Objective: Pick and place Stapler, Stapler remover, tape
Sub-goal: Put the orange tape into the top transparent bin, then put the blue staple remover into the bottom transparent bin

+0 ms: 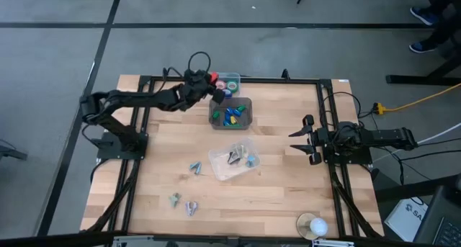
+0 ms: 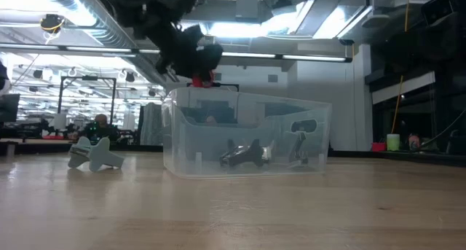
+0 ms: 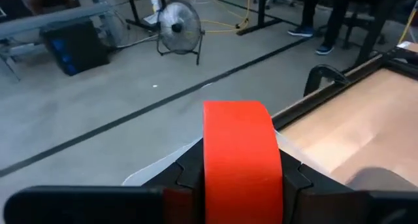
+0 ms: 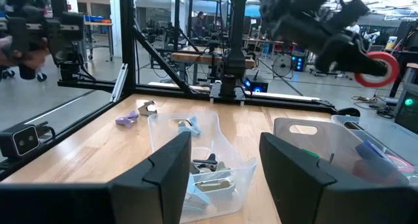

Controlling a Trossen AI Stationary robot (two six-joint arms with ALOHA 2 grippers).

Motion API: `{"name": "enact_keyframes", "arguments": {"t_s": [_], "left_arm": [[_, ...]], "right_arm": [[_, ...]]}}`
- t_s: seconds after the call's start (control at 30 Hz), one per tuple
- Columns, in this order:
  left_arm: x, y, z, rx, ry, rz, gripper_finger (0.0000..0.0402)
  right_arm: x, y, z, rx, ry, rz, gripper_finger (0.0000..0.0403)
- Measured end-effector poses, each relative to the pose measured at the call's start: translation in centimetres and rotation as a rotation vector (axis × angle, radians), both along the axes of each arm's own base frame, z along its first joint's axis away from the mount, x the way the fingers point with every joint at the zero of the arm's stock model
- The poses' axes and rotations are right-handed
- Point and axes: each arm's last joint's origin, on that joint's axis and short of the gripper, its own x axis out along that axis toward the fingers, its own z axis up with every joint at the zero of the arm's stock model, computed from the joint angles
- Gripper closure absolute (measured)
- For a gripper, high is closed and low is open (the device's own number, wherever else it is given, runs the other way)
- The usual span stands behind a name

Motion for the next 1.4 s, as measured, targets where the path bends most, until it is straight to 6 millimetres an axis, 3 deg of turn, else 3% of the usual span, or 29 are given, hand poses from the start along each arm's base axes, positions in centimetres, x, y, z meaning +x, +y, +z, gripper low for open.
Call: {"name": "enact_keyframes", "arguments": {"t_s": [0.27,0.5,0.93,1.4], "left_arm": [[1.1,3.3,-3.2,-0.035,-0.069,0.048,0.0302],[1.9,4.4,-5.6,-0.049,-0.064,0.044,0.0302],[1.8,5.0,-5.8,-0.073,-0.087,0.001,0.0298],[1.6,5.3,-5.7,-0.09,-0.107,-0.003,0.02]], "right_arm": [[0.0,0.0,0.0,0.0,0.0,0.0,0.0215],[0.0,0.0,0.0,0.0,0.0,0.0,0.0215],[0.0,0.0,0.0,0.0,0.0,0.0,0.0215],[0.0,0.0,0.0,0.0,-0.001,0.0,0.0215]]}}
